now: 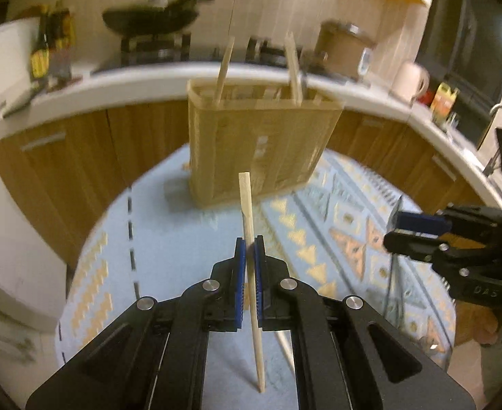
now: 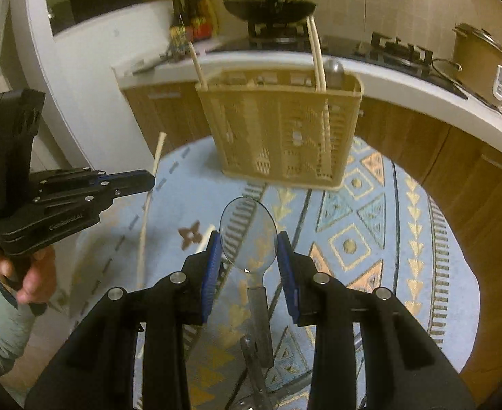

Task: Organize utensils
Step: 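Carry the chopstick and clear spoon toward the beige basket with both tools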

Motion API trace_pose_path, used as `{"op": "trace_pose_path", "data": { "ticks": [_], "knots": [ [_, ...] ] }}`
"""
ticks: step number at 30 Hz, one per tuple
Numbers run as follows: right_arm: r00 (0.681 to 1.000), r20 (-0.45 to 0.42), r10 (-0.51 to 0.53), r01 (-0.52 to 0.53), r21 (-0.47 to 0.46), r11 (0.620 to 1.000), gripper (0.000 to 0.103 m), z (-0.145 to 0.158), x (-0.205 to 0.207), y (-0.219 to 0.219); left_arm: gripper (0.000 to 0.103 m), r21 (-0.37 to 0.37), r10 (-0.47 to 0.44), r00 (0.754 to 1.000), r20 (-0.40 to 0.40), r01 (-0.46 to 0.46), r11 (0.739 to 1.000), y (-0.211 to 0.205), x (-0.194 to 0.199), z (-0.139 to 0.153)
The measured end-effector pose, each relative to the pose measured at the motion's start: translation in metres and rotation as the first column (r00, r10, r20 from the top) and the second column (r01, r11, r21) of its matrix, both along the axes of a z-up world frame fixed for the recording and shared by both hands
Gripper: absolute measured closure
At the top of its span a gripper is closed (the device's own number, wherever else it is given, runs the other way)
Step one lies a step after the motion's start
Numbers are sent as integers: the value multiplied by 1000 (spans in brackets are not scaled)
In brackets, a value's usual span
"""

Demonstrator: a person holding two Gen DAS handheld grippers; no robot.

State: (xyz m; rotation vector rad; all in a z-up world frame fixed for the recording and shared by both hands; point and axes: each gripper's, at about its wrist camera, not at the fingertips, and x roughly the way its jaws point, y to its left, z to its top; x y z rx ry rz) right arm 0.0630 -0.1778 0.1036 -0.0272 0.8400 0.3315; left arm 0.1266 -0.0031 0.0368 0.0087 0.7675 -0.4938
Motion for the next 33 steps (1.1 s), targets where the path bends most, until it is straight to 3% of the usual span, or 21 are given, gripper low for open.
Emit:
{"op": "trace_pose_path", "data": {
  "ticks": [6,10,12,14,17,18,20,24,30,31,33],
  "knots": [
    [996,85,-15,7,88,996,73,17,-13,-8,103,-50,29,985,169,-21,999,-2,-21,35],
    [993,114,-35,20,132,991,73,30,-13,-14,103,-64,12,986,167,-1,998,-5,-18,40],
    [992,118,-41,23,147,989,73,34,-13,-18,103,-54,10,991,134,-2,999,-4,-11,35],
    [993,107,-49,31,155,987,73,33,-12,-22,100,-76,-32,999,25,34,996,-2,4,22],
    [996,73,-49,36,166,985,73,26,-7,-26,75,-54,-68,992,-109,62,997,-6,28,-5],
    [997,52,-52,43,163,986,73,21,-4,-26,73,-35,-69,985,-160,64,997,-9,39,-16],
    [998,10,-56,54,160,986,73,12,1,-27,73,3,-76,972,-223,78,997,-15,56,-33],
    [997,-34,-67,71,151,986,73,3,8,-30,73,101,-59,960,-275,90,991,-26,88,-51],
    [995,-53,-80,87,149,985,73,0,16,-35,73,242,-51,925,-376,151,958,-48,127,-82],
    [995,-55,-81,88,147,985,73,0,17,-35,75,260,-49,917,-395,163,952,-51,132,-88],
    [995,-59,-79,87,141,986,73,-1,18,-35,84,310,-53,927,-371,178,934,-58,132,-88]
  ]
}}
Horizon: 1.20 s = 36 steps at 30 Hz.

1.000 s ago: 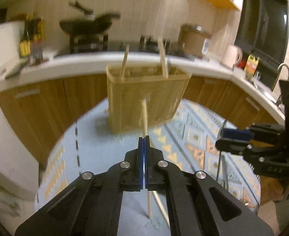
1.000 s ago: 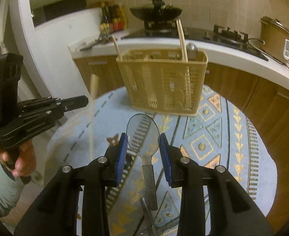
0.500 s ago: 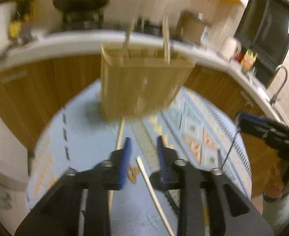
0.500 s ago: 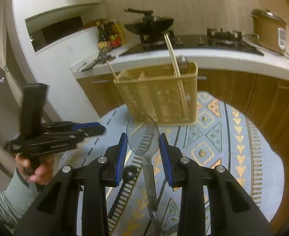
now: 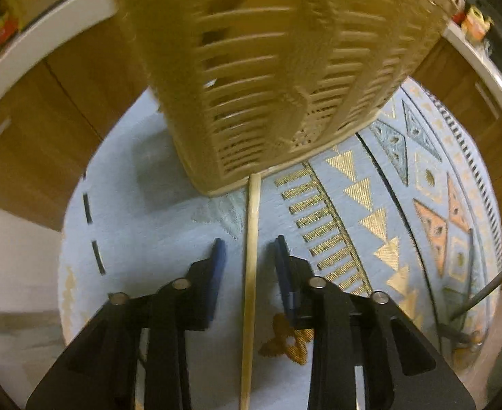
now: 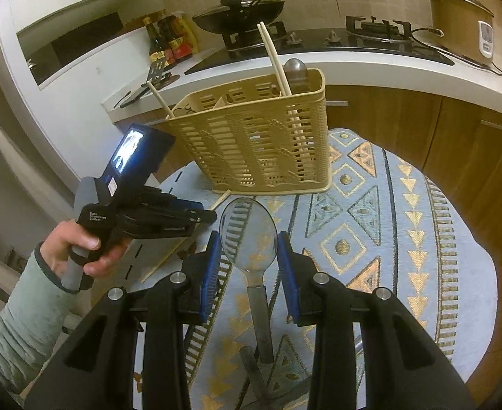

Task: Organize utensils
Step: 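Carry the chopstick and clear spoon toward the beige basket with both tools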

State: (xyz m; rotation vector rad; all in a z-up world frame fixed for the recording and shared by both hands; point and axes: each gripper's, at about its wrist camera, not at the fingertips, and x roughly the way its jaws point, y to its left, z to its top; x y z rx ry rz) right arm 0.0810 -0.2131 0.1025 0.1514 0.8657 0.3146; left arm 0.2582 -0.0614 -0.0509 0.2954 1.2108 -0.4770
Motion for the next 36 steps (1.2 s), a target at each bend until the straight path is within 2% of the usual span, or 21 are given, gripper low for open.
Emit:
{"op": "trace_pose_path", "data": {
  "ticks": [2,5,9,12,13,15,18,20,22,23,27,29,31,36],
  "knots": [
    [1000,-4,3,-3,-4,1000,73,-2,1,0,97,47,-14,999,33,12,999,-5,-3,0],
    [1000,-8,0,0,2,1000,73,-3,3,-1,99,45,-16,997,72,12,999,-5,-11,4],
    [1000,21,6,-6,21,1000,73,4,-1,-4,100,-109,28,989,147,-12,994,17,-37,28],
    [998,66,1,-3,33,999,73,17,-5,-6,100,-296,84,967,238,-10,955,47,-67,69],
    [996,87,-2,-2,45,999,73,23,-6,-7,100,-335,95,958,269,0,942,53,-74,81],
    [991,131,-8,0,64,998,73,37,-6,-9,99,-427,134,925,355,32,904,69,-90,117],
    [978,206,-21,3,87,996,73,58,-4,-9,99,-499,197,868,456,66,864,86,-103,159],
    [968,249,-29,3,104,995,73,72,1,-9,99,-566,279,807,521,82,820,92,-104,190],
    [954,297,-48,16,109,994,73,87,9,-8,99,-595,358,739,571,72,800,98,-102,212],
    [947,317,-58,26,106,994,73,94,15,-7,99,-611,389,712,584,71,788,98,-98,220],
    [927,364,-87,49,114,992,73,114,39,-7,99,-707,521,625,581,70,704,103,-74,238],
    [918,382,-105,63,120,991,73,120,51,-7,99,-740,540,630,559,85,667,99,-63,242],
    [900,416,-125,86,111,990,73,128,63,-7,99,-753,558,610,563,102,650,97,-52,239],
    [872,467,-146,130,65,989,73,132,90,-1,99,-763,529,640,558,144,630,84,-12,222]
  ]
}}
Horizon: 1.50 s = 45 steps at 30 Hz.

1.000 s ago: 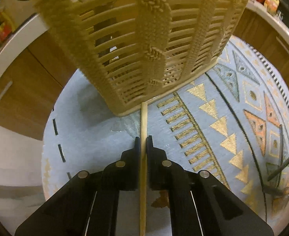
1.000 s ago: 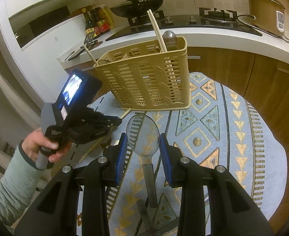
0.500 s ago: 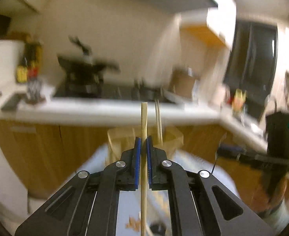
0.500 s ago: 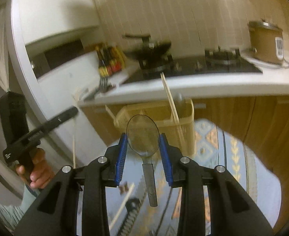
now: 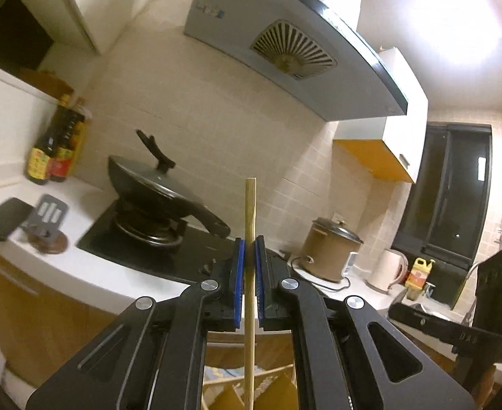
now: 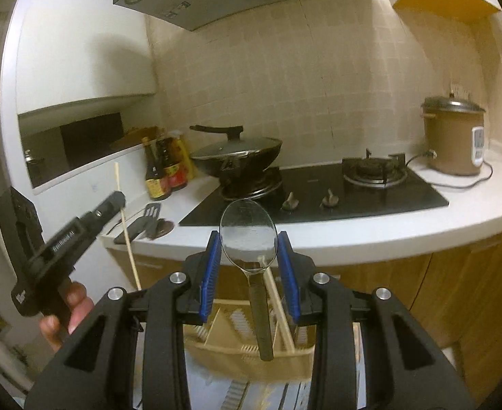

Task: Organize utensils
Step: 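Carry the chopstick and clear spoon toward the beige basket with both tools, then open both tools to drop the chopstick and clear spoon into the basket, then lower both open tools back to the utensils on the table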

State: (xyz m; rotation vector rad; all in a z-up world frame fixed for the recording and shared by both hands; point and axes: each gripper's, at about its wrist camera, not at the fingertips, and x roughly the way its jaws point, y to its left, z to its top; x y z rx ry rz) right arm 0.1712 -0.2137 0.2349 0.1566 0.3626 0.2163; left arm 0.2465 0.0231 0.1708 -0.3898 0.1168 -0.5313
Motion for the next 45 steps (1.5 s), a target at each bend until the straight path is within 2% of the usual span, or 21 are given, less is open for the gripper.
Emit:
{"op": "trace_pose_path", "data": {
  "ticks": [3,11,18,19,20,22,24,26,30,34,37,43,45],
  "knots": [
    [1000,17,-24,25,-38,999,73,-7,12,4,99,10,-7,1000,-12,7,1000,-6,20,-14],
    [997,37,-61,64,-73,995,73,-32,34,5,99,53,26,999,-24,-24,998,-16,41,-42],
    [998,-22,-64,63,-64,996,72,-52,40,2,99,103,0,997,-81,8,995,-19,46,-61],
    [998,-36,-59,57,-58,997,67,-53,39,1,99,107,-8,996,-92,18,994,-18,45,-62],
    [997,-46,-57,55,-53,997,56,-55,38,0,99,111,-18,994,-106,30,993,-17,43,-63],
    [996,-62,-65,62,-47,997,45,-57,31,-2,90,120,-31,992,-126,46,992,-14,38,-63],
    [995,-85,-61,58,-46,997,45,-57,25,-4,85,128,-43,988,-148,62,990,-10,31,-62],
    [991,-113,-71,65,-55,996,45,-56,13,-5,85,145,-32,986,-163,56,988,-4,19,-59],
    [980,-177,-88,76,-71,995,45,-51,-14,-11,73,154,-30,977,-213,64,986,14,-10,-52],
    [954,-295,-58,36,-82,996,45,-56,-45,-18,66,202,-22,964,-264,77,976,26,-48,-48],
    [914,-403,-46,8,-96,995,45,-72,-67,-22,63,284,-19,944,-330,118,951,20,-75,-56],
    [809,-587,-22,-44,-98,994,45,-130,-107,-24,63,410,10,866,-500,226,884,-7,-106,-106],
    [777,-630,-25,-47,-96,994,45,-149,-118,-26,64,419,11,841,-541,258,871,-12,-113,-125]
  ]
}}
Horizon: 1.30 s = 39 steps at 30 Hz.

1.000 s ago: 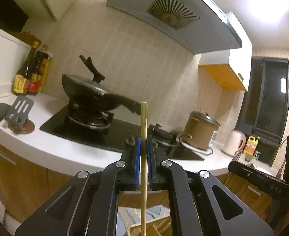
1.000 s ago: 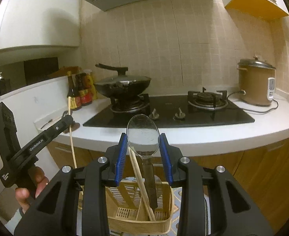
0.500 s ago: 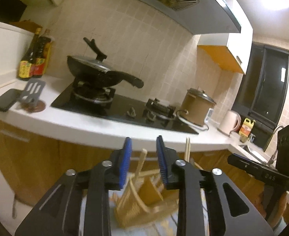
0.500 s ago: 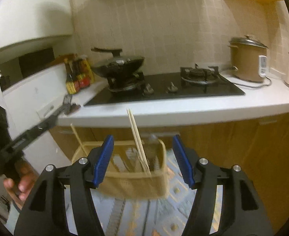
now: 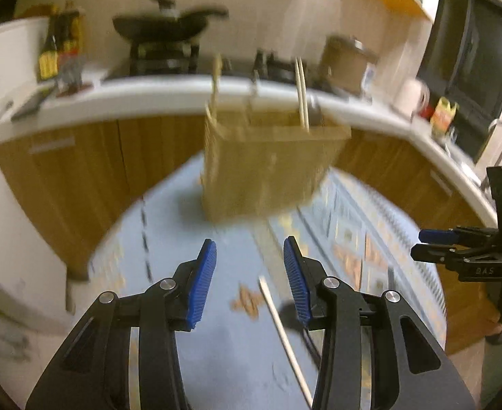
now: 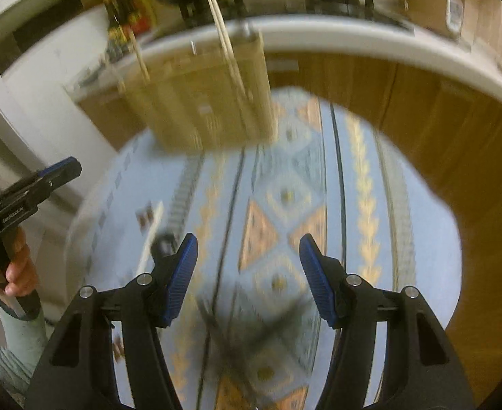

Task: Organize utensils
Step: 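Lower both open tools back to the utensils on the table, then grasp a wooden chopstick with the left tool while the right tool grasps a metal utensil handle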

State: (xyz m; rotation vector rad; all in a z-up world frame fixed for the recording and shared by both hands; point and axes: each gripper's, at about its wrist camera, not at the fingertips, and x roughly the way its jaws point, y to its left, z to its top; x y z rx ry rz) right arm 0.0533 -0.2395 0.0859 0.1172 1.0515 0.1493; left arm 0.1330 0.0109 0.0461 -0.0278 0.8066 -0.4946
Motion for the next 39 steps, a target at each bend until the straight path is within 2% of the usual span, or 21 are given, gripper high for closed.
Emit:
{"op": "trace_pose_path", "data": {
  "ticks": [7,10,14,19,22,25,28,29,34,36,37,39],
  "knots": [
    [992,-109,63,-60,29,998,45,-41,-25,13,66,50,-49,983,-180,59,997,-20,-17,-64],
    [986,-129,106,-106,12,994,45,-53,-31,29,71,71,-52,969,-243,71,995,-25,-22,-85],
    [977,-149,152,-159,-36,987,46,-67,-40,45,72,76,-41,962,-271,64,995,-25,-29,-98],
    [969,-168,180,-197,-85,977,60,-76,-45,61,72,151,-18,971,-238,55,987,-37,-38,-99],
    [967,-178,184,-205,-110,973,64,-80,-44,65,72,197,-7,976,-218,52,979,-46,-40,-99],
    [964,-190,184,-209,-124,970,69,-84,-44,67,72,216,-19,978,-210,65,974,-53,-42,-97],
    [966,-186,177,-205,-141,969,78,-84,-43,66,72,247,-18,980,-197,68,967,-58,-42,-97],
    [967,-185,174,-201,-136,970,83,-84,-42,66,72,252,-19,981,-195,69,965,-59,-42,-97],
    [974,-171,147,-167,-111,980,93,-84,-39,58,72,266,-15,982,-189,66,962,-62,-41,-97],
    [978,-158,136,-152,-92,984,93,-82,-38,54,78,290,-8,984,-177,60,955,-63,-42,-97],
    [980,-148,129,-142,-78,987,93,-79,-37,51,87,312,2,987,-162,50,949,-65,-42,-98],
    [985,-129,113,-120,-52,991,93,-74,-34,44,98,345,17,990,-138,32,938,-67,-43,-98]
  ]
}}
